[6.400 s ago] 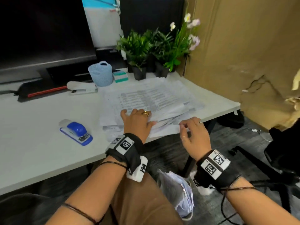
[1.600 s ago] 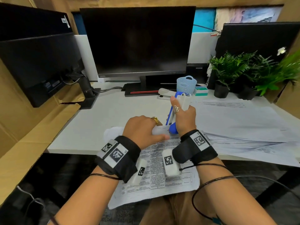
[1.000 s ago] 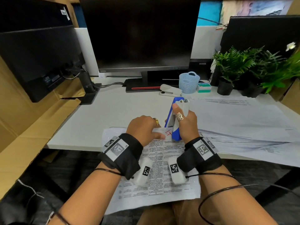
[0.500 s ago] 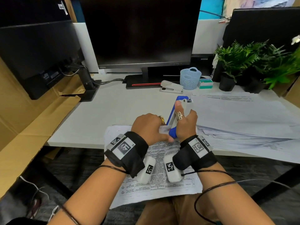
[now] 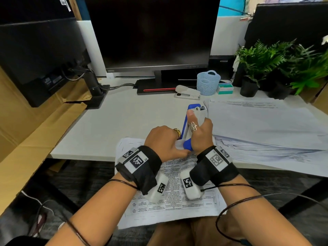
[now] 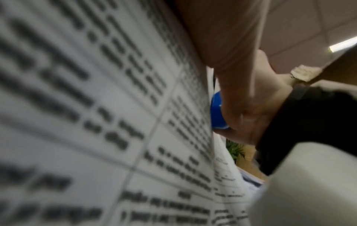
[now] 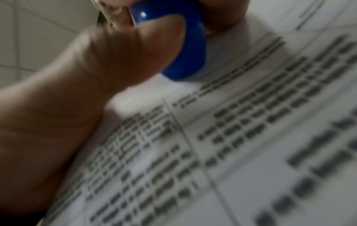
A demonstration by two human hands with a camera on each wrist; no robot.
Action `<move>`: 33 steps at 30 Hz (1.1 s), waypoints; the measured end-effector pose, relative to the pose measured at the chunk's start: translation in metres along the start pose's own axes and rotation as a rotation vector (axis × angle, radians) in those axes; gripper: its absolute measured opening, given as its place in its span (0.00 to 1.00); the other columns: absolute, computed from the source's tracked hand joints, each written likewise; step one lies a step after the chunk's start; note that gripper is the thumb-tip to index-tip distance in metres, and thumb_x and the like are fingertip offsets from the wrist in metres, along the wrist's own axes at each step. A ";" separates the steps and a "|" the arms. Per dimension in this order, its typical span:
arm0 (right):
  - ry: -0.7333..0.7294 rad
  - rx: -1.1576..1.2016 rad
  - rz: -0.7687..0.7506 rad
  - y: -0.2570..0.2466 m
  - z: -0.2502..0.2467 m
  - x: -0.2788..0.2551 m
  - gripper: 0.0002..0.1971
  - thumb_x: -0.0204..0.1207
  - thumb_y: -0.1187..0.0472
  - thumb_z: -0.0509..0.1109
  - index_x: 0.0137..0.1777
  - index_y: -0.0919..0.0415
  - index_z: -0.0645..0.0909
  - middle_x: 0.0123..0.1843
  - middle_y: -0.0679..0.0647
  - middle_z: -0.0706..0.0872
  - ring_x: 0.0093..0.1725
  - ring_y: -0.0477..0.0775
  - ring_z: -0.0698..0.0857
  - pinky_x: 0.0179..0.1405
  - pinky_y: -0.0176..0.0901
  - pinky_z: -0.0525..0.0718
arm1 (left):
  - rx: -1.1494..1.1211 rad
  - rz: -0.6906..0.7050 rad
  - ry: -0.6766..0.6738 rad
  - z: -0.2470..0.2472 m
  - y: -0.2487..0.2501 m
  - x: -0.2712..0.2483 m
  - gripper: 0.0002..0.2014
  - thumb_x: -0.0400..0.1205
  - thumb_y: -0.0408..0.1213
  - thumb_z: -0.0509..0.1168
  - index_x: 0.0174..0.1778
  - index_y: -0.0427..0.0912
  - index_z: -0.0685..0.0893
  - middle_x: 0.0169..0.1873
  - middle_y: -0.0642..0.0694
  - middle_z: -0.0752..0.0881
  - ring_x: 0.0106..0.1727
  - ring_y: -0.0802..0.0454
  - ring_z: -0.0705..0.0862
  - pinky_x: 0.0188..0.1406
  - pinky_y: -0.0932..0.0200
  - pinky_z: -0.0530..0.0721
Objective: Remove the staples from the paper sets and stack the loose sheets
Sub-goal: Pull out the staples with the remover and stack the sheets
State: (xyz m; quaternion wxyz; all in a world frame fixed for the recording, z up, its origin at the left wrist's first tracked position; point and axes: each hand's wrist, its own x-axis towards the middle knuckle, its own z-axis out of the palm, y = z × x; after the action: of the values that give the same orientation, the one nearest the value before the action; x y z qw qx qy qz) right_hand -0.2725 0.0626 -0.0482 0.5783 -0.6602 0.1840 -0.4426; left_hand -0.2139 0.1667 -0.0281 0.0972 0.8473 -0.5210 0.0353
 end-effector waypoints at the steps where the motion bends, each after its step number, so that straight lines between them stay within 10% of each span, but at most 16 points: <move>1: -0.036 -0.038 0.002 -0.004 -0.001 0.003 0.13 0.72 0.44 0.66 0.36 0.52 0.81 0.35 0.52 0.86 0.41 0.57 0.86 0.49 0.53 0.84 | -0.003 -0.008 -0.004 -0.001 -0.001 0.000 0.25 0.72 0.62 0.67 0.23 0.48 0.65 0.20 0.53 0.69 0.23 0.57 0.69 0.23 0.65 0.61; 7: -0.240 -0.081 0.357 -0.012 0.004 0.055 0.31 0.61 0.35 0.72 0.59 0.54 0.83 0.58 0.55 0.88 0.58 0.57 0.85 0.64 0.53 0.79 | 0.014 -0.052 -0.080 -0.017 -0.024 -0.001 0.24 0.69 0.66 0.69 0.51 0.52 0.89 0.25 0.55 0.74 0.29 0.59 0.71 0.25 0.63 0.65; 12: -0.336 -0.263 0.548 0.005 0.014 0.104 0.10 0.54 0.50 0.72 0.35 0.52 0.81 0.43 0.58 0.84 0.45 0.60 0.82 0.56 0.52 0.81 | 0.054 -0.101 -0.108 -0.020 -0.039 -0.010 0.26 0.69 0.65 0.69 0.49 0.45 0.88 0.24 0.55 0.72 0.28 0.58 0.71 0.24 0.62 0.64; 16: -0.689 -0.609 0.523 0.001 0.038 0.107 0.06 0.70 0.54 0.67 0.45 0.54 0.77 0.44 0.53 0.77 0.50 0.56 0.76 0.49 0.43 0.77 | 0.089 -0.133 -0.132 -0.019 -0.051 -0.016 0.26 0.70 0.65 0.69 0.44 0.42 0.87 0.24 0.53 0.72 0.33 0.52 0.74 0.24 0.62 0.63; 20: -0.987 -1.225 0.188 -0.012 0.061 0.096 0.34 0.65 0.52 0.75 0.71 0.61 0.72 0.70 0.55 0.74 0.68 0.59 0.75 0.70 0.49 0.73 | 0.106 -0.197 -0.153 -0.017 -0.072 -0.027 0.27 0.69 0.65 0.68 0.43 0.42 0.86 0.24 0.53 0.72 0.34 0.53 0.74 0.24 0.62 0.62; 27: -1.086 -1.409 0.099 -0.003 0.098 0.089 0.43 0.75 0.55 0.71 0.83 0.56 0.48 0.83 0.61 0.56 0.80 0.64 0.62 0.77 0.55 0.64 | 0.089 -0.282 -0.169 -0.019 -0.098 -0.044 0.26 0.69 0.65 0.69 0.46 0.43 0.85 0.34 0.50 0.81 0.35 0.54 0.76 0.24 0.66 0.64; 33: -0.735 -1.031 0.105 -0.032 0.095 0.083 0.33 0.82 0.39 0.52 0.79 0.63 0.64 0.80 0.62 0.63 0.79 0.62 0.63 0.76 0.55 0.61 | 0.070 -0.305 -0.168 -0.025 -0.110 -0.050 0.30 0.69 0.66 0.68 0.56 0.45 0.86 0.43 0.48 0.87 0.38 0.54 0.78 0.29 0.64 0.68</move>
State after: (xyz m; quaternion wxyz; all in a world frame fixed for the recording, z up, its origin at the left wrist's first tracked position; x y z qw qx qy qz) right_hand -0.1604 0.0654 0.0179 0.2324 -0.9528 0.1948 -0.0128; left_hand -0.1373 0.2633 -0.0262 0.0280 0.9192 -0.3914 -0.0327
